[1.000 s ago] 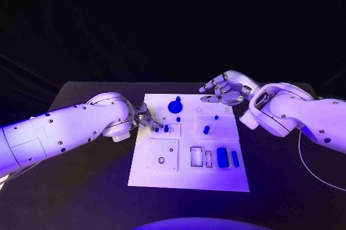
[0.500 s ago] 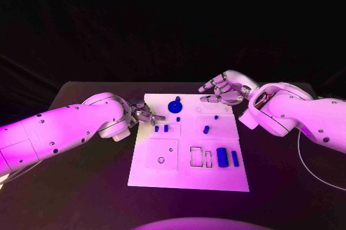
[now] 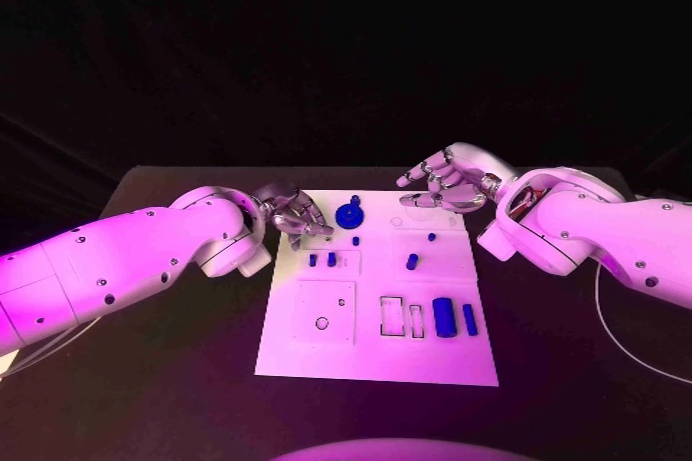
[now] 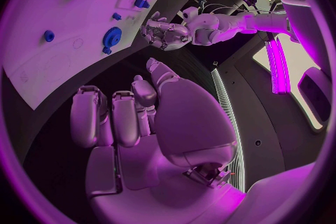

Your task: Assemble the parts on the task board

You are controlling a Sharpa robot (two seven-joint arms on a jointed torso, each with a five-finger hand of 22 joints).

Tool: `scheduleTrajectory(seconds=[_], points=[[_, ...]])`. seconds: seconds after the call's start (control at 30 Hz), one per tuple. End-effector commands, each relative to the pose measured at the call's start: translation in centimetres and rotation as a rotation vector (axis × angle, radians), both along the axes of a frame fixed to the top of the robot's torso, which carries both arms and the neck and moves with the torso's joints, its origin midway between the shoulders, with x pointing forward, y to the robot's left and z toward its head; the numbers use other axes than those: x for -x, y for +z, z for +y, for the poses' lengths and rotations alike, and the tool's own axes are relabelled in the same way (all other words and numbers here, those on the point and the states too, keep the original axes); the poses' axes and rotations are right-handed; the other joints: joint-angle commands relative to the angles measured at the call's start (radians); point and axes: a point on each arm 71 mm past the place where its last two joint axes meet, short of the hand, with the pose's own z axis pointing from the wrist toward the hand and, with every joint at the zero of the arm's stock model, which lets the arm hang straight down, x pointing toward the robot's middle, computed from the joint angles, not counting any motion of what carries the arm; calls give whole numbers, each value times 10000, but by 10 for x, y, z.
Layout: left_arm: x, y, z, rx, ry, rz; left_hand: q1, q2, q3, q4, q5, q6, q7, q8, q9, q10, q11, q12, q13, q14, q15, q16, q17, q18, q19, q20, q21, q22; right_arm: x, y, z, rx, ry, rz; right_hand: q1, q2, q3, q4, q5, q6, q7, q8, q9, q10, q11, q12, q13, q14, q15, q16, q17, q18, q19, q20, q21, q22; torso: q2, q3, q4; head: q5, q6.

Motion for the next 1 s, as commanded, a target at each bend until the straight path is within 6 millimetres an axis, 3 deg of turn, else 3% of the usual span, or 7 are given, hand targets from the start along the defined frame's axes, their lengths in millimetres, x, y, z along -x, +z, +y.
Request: scheduleTrajectory(seconds=[0.03,0.07,0.37,0.43,0.53,0.6,1.0], points=[[2,15,-20,344,-1618,-2545,672,-419,799,-307,-104,447,-15,-944,-1153,372,283,-1408,-1638,-285,111,-1053,-1084,209,-107,323,-783,-606,1,0,2,1,129,-18,-88,16,41,31,67,64,-34,49,1,-33,-37,-32,-9,377,-13,-64,-8,126,-60,15,-65,-8,9,-13,-15,-12,41],[2,16,-24,265,-1855,-2858,859,-428,929,-442,-15,532,40,-1041,-1284,384,125,-1550,-1821,-147,37,-1029,-1148,289,6,241,-762,-615,0,0,2,-1,133,-22,-87,17,41,31,67,64,-35,49,1,-34,-37,-33,-10,377,-13,-64,-8,126,-60,15,-65,-9,8,-12,-18,-19,45],[4,7,-49,-1695,-2853,-4002,793,-861,973,-798,-26,1080,-123,-2016,-2349,568,151,-2721,-3360,1074,-20,-541,-1511,268,1049,134,-434,-545,0,0,4,-11,179,-25,-82,20,46,28,71,64,-36,49,0,-39,-38,-40,-17,378,-13,-63,-4,126,-61,15,-67,-11,15,-2,-26,-58,89],[3,5,-52,-2039,-2903,-4035,719,-896,919,-793,-29,1246,-85,-2096,-2467,607,141,-2831,-3549,1375,-23,1,-1078,267,1206,122,-390,-529,0,0,4,-11,181,-25,-82,20,46,28,71,64,-36,49,0,-39,-38,-40,-17,378,-13,-63,-4,126,-61,15,-67,-11,17,-5,-30,-58,97],[1,1,-58,-2614,-2957,-3964,585,-895,825,-734,-24,1562,-128,-2206,-2642,763,82,-2919,-3805,2577,-88,2047,836,232,1916,78,141,-218,0,0,4,-12,193,-23,-82,20,46,28,71,64,-36,49,0,-39,-38,-40,-17,378,-13,-63,-4,126,-61,15,-67,-11,19,-8,-30,-91,102],[0,-2,-62,-2912,-2956,-3800,436,-886,769,-630,-28,1672,-131,-2337,-2782,960,16,-2938,-3962,3448,-159,3614,2469,-86,3015,0,2142,1258,0,0,4,-13,204,-21,-82,20,46,28,71,64,-36,49,0,-39,-38,-40,-17,378,-13,-63,-4,126,-61,15,-67,-11,18,-9,-46,-84,97],[-7,-12,-72,-3926,-2754,-3244,362,-818,719,-509,-18,1944,-146,-2563,-3038,1197,-38,-3027,-4279,3760,-249,4102,2752,-284,3728,-108,3326,2152,0,0,5,-24,218,-33,-82,20,46,28,71,64,-36,49,0,-39,-38,-40,-17,378,-13,-63,-4,126,-61,15,-67,-11,14,-15,-19,-121,87]])
